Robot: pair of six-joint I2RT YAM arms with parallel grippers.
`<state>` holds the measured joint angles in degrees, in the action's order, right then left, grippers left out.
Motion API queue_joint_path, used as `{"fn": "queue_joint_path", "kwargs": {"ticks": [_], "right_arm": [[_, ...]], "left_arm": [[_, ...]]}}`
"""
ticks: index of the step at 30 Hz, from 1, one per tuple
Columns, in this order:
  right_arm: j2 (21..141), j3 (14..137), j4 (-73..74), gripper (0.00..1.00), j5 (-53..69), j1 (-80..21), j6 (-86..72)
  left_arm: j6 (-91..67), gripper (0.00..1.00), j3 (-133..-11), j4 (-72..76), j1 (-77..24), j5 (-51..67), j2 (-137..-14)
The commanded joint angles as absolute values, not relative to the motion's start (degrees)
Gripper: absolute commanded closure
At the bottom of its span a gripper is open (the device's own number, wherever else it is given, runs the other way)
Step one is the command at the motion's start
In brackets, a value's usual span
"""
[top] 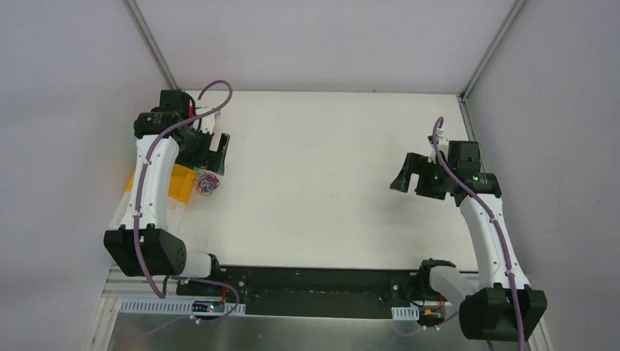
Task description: Untangle the cables
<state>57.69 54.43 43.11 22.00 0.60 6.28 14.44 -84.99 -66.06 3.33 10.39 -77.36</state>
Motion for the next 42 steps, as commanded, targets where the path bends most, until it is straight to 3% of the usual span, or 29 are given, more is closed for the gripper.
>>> {"fn": "queue_joint_path", "kwargs": {"ticks": [1, 11, 21, 31, 35, 37, 38, 42], "right_arm": [[59.6, 57.6, 45.1, 0.01, 25.4, 0.4, 8.1], [66.5, 60.5, 46.7, 0.01, 26.4, 0.5, 9.1], [70.3, 61.3, 46.8, 0.01, 27.7, 0.5, 9.4], [71.7, 62.6, 47.5, 0.01, 28.5, 0.4, 9.6], [72.0, 62.7, 47.4, 0.01, 28.6, 0.4, 9.6], [72.1, 62.9, 47.4, 0.01, 28.8, 0.4, 9.5], [72.2, 63.0, 47.4, 0.01, 29.1, 0.4, 9.3], [73.0, 64.0, 47.5, 0.01, 31.8, 0.4, 8.8]], "left_arm": [[26.1, 0.0, -90.4, -70.9, 2.9, 11.8, -81.9], [48.0, 0.0, -97.5, -75.1, 3.0, 15.0, -94.4], [63.6, 0.02, -87.0, -63.3, 3.3, 13.8, -102.3], [69.2, 0.3, -83.2, -53.4, 5.3, 4.9, -111.5], [69.1, 0.63, -80.3, -53.0, 4.6, 5.4, -110.9], [68.0, 0.91, -78.9, -53.0, 3.4, 5.9, -109.4], [66.8, 1.0, -78.4, -53.0, 2.1, 6.7, -107.9], [55.7, 1.0, -78.9, -53.6, -4.2, 14.9, -100.7]]}}
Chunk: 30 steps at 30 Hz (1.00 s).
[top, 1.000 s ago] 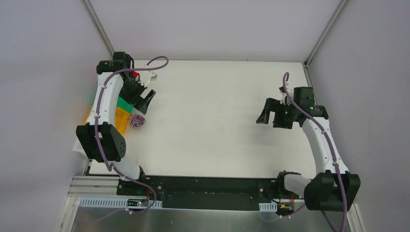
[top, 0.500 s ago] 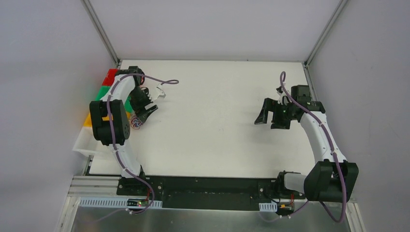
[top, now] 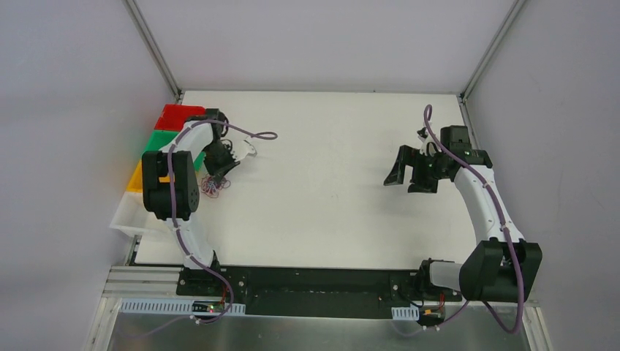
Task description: Untangle the cables
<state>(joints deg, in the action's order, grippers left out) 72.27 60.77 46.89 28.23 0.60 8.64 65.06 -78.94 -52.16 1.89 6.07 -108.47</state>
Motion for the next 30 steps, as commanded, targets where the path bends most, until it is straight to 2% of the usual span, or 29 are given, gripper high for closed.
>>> {"fn": "queue_joint_path", "kwargs": {"ticks": [1, 6, 11, 15, 18, 24, 30], "right_arm": [[73.4, 64.4, 47.4, 0.01, 32.7, 0.4, 8.7], [74.6, 66.5, 44.7, 0.01, 41.5, 0.4, 5.6], [72.7, 65.5, 31.4, 0.01, 45.8, -2.4, -4.9], [74.8, 66.9, 27.5, 0.01, 46.9, -7.4, -10.4], [77.0, 68.1, 25.1, 0.01, 48.8, -10.8, -13.8], [82.9, 73.1, 22.4, 0.01, 51.7, -17.6, -18.3], [87.8, 74.5, 15.6, 0.02, 54.0, -19.6, -24.7]], "left_arm": [[51.5, 1.0, -79.9, -53.8, -6.0, 18.3, -98.9], [25.1, 1.0, -88.5, -51.9, -13.8, 36.6, -95.1], [-8.8, 1.0, -89.8, -32.2, -18.8, 41.2, -91.9], [-18.2, 1.0, -91.9, -30.5, -22.4, 36.9, -91.6], [-26.1, 1.0, -89.1, -26.4, -22.9, 39.4, -91.4], [-46.9, 1.0, -74.6, 4.7, -23.3, 43.0, -88.1], [-58.3, 1.0, -71.0, 21.7, -23.8, 44.8, -90.2]]}}
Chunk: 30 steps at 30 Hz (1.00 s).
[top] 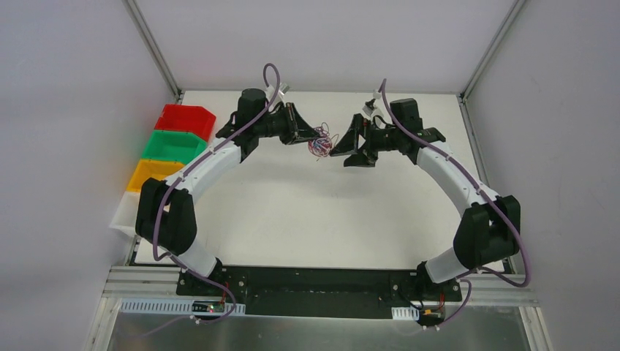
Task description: Untangle the cables
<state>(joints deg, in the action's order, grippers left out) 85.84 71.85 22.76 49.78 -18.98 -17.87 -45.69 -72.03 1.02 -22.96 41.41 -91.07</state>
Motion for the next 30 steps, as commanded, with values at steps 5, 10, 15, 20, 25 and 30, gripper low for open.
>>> {"fn": "queue_joint_path", "kwargs": {"ticks": [5, 10, 15, 20, 25, 30], "right_arm": [[90.3, 76.6, 10.5, 0.13, 55.6, -21.8, -27.7], [90.7, 77.7, 7.7, 0.19, 53.4, -21.7, -27.2], [90.4, 79.0, 6.7, 0.7, 54.1, -21.7, -25.7], [86.9, 75.8, 9.8, 1.0, 54.5, -18.6, -21.9], [81.5, 71.7, 17.1, 1.0, 53.8, -14.2, -13.2], [79.4, 71.4, 25.1, 1.0, 53.4, -13.4, -5.3]], "left_arm": [[-62.9, 1.0, -69.1, 29.9, -24.0, 46.4, -91.5], [-65.6, 1.0, -67.6, 31.9, -24.1, 47.8, -91.3], [-67.4, 1.0, -65.6, 32.1, -23.9, 50.4, -90.2], [-63.7, 1.0, -65.6, 25.3, -21.0, 55.9, -88.1], [-57.6, 0.89, -64.5, 17.5, -13.0, 57.8, -84.8], [-46.9, 0.94, -66.1, 6.4, -11.2, 57.9, -81.3]]}}
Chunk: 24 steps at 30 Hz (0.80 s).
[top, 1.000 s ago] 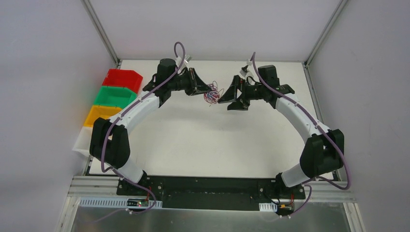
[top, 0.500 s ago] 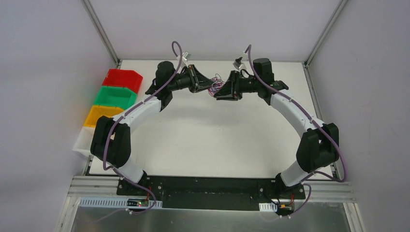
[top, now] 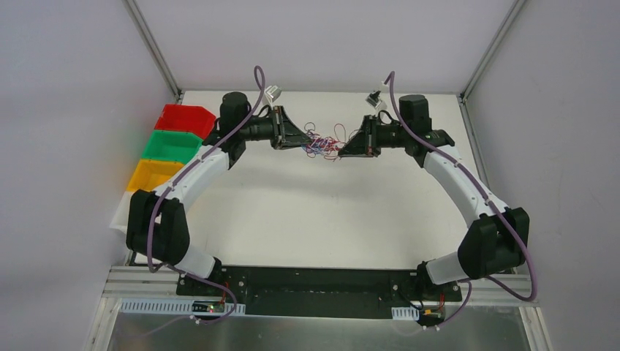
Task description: Untangle the cables
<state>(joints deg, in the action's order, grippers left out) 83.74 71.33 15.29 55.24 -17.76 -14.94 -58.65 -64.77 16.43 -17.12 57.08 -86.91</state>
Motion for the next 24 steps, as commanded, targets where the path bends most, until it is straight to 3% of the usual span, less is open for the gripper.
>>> {"fn": "queue_joint_path", "kwargs": {"ticks": [1, 3, 6, 12, 20, 24], "right_arm": [[79.6, 72.0, 27.0, 1.0, 53.0, -13.4, -4.0], [80.0, 73.0, 30.6, 1.0, 52.2, -13.4, -0.9], [79.8, 73.4, 33.3, 1.0, 52.6, -13.4, 1.6], [80.0, 73.6, 32.6, 1.0, 54.0, -16.2, 1.0], [81.6, 73.9, 28.4, 1.0, 58.1, -19.4, -3.3], [85.1, 74.3, 29.4, 1.0, 54.0, -21.5, -2.8]], "left_arm": [[-45.4, 0.95, -66.3, 4.7, -11.1, 57.8, -80.7], [-43.1, 0.91, -66.6, 2.1, -10.7, 57.4, -79.7], [-42.2, 0.6, -66.4, 0.5, -10.2, 58.0, -78.9], [-42.3, 0.5, -65.2, 2.6, -12.6, 59.2, -78.9], [-40.8, 0.27, -61.1, 4.2, -17.0, 57.8, -83.7], [-40.3, 0.24, -58.2, 5.7, -20.9, 54.6, -86.5]]}}
